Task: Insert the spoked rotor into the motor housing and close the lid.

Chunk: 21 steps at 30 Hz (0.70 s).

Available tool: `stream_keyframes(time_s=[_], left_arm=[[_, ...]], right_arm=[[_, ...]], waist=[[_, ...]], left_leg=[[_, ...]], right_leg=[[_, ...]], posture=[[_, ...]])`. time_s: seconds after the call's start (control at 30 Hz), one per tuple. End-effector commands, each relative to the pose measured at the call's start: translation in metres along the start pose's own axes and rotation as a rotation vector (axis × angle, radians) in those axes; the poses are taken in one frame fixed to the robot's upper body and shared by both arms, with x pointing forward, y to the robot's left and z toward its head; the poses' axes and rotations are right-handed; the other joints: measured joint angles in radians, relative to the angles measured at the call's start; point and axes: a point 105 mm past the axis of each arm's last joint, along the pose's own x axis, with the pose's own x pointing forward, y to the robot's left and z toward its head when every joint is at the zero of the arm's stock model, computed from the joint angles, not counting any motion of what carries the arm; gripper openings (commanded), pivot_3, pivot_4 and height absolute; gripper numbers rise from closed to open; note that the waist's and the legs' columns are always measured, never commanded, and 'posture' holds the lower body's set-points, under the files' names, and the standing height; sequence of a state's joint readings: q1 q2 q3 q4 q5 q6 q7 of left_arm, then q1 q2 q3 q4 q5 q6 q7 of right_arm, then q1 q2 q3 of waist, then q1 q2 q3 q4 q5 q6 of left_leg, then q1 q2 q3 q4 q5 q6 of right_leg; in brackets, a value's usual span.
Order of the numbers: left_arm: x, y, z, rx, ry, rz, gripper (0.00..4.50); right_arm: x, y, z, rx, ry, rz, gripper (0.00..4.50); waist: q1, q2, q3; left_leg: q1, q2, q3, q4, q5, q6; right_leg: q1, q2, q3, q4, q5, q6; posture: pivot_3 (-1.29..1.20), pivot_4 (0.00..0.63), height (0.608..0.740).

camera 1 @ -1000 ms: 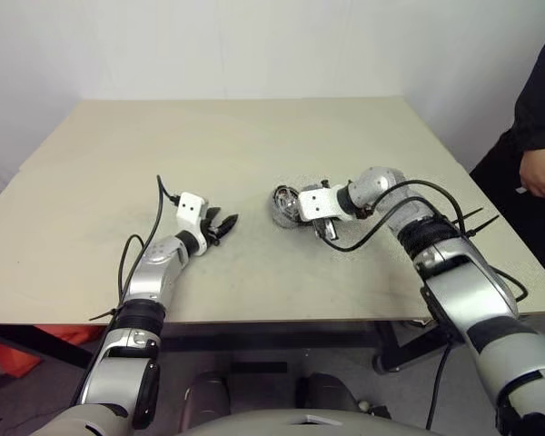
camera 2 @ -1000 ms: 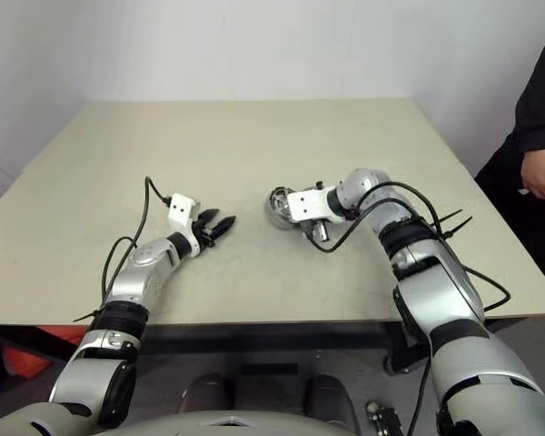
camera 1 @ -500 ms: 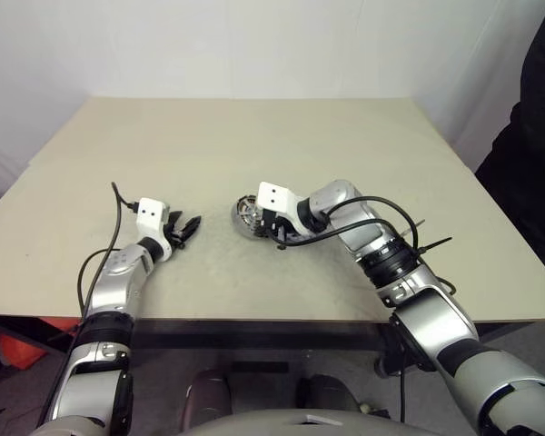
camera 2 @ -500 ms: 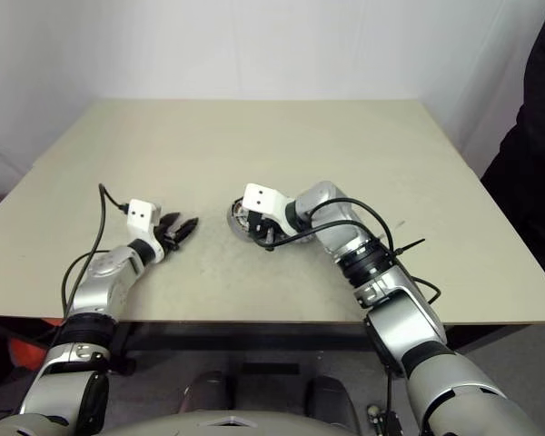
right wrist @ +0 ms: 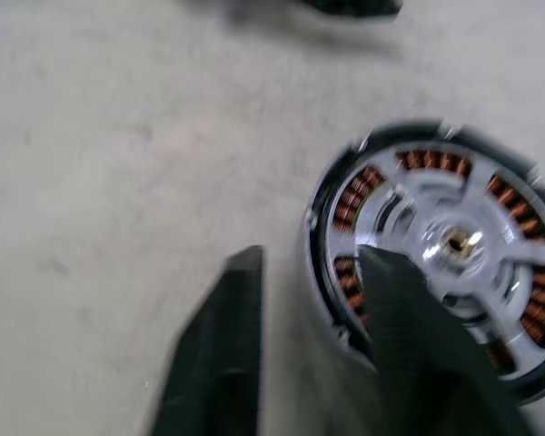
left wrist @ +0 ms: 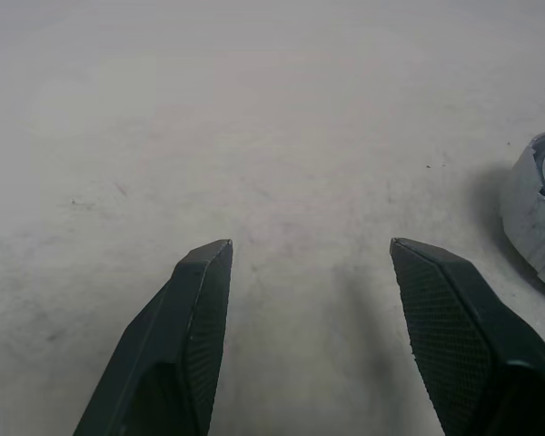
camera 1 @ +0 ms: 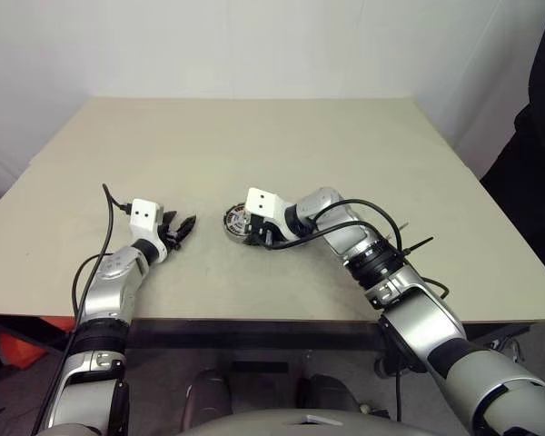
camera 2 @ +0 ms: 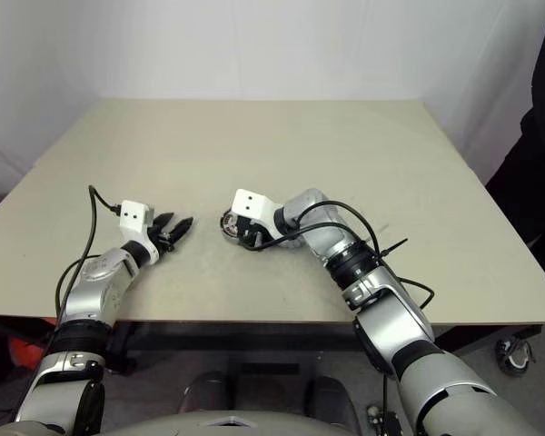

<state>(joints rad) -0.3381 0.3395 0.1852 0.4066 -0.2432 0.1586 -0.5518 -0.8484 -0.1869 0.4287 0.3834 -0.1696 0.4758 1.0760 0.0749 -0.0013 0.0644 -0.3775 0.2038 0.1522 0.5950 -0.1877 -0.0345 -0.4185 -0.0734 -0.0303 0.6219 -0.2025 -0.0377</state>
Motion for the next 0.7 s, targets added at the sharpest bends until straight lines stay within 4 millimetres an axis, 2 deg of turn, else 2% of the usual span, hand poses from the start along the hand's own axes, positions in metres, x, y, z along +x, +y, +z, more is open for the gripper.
stream_keyframes(time_s=[0.03,0.07,0.17,0.23,0.3,0.4,0.47,0.53,0.7], left_arm=[[0.006,-0.005,0.018,0.018,-0.054,-0.021,2.94],[0.007,-0.006,0.018,0.018,-0.053,-0.029,2.94],[0.013,-0.014,0.018,0.019,-0.053,-0.063,2.94],[0.017,-0.019,0.018,0.018,-0.051,-0.08,2.94],[0.022,-0.026,0.019,0.018,-0.048,-0.106,2.94],[0.03,-0.034,0.018,0.024,-0.034,-0.15,2.94],[0.036,-0.038,0.018,0.032,-0.021,-0.18,2.94],[0.041,-0.041,0.019,0.041,-0.013,-0.204,2.94],[0.054,-0.051,0.023,0.064,-0.004,-0.265,2.94]], right_arm=[[-0.034,-0.014,0.045,-0.069,-0.172,-0.089,2.62],[-0.043,-0.015,0.049,-0.066,-0.196,-0.105,2.62],[-0.068,-0.025,0.052,0.1,-0.293,-0.207,2.62],[-0.081,-0.031,0.044,0.304,-0.349,-0.268,2.62],[-0.096,-0.032,0.026,0.579,-0.412,-0.307,2.62],[-0.115,-0.015,-0.008,0.872,-0.448,-0.341,3.19],[-0.125,0.002,-0.022,1.011,-0.467,-0.342,3.85],[-0.128,0.011,-0.034,1.114,-0.499,-0.361,4.45],[-0.116,0.027,-0.059,1.359,-0.615,-0.384,4.45]], waist=[[0.002,0.0,0.0],[0.003,0.0,0.0],[0.008,0.0,0.0],[0.011,-0.001,0.0],[0.015,-0.001,0.0],[0.025,-0.001,0.0],[0.028,-0.001,0.0],[0.032,0.0,0.0],[0.03,0.0,0.0]], left_leg=[[0.0,0.0,0.0,0.0,0.0,0.0],[0.0,0.0,0.0,0.0,0.0,0.0],[0.001,0.0,0.0,0.0,0.0,0.0],[0.003,0.0,0.0,0.0,0.0,0.0],[0.007,0.0,0.0,-0.001,0.001,-0.001],[0.012,-0.001,0.0,-0.005,0.001,-0.002],[0.013,-0.003,0.0,-0.008,0.003,-0.004],[0.014,-0.004,0.0,-0.014,0.007,-0.012],[0.022,-0.004,0.0,-0.028,0.012,-0.02]], right_leg=[[0.0,0.0,0.0,0.0,0.0,0.0],[0.0,0.0,0.0,0.0,0.0,0.0],[0.001,0.0,0.0,0.0,0.0,0.0],[0.003,0.0,0.001,0.0,0.0,0.0],[0.006,0.0,0.001,-0.001,0.0,0.0],[0.011,0.0,0.001,-0.003,-0.001,0.002],[0.011,0.0,0.002,-0.004,-0.001,0.003],[0.011,0.0,0.002,-0.006,-0.001,0.003],[0.011,0.0,0.002,-0.008,-0.005,0.008]], posture=[[0.0,0.0,0.74],[0.0,0.0,0.74],[0.0,0.0,0.74],[0.0,0.0,0.74],[0.0,0.0,0.74],[0.0,0.0,0.74],[0.0,0.0,0.74],[0.0,0.0,0.74],[0.0,0.0,0.74]])
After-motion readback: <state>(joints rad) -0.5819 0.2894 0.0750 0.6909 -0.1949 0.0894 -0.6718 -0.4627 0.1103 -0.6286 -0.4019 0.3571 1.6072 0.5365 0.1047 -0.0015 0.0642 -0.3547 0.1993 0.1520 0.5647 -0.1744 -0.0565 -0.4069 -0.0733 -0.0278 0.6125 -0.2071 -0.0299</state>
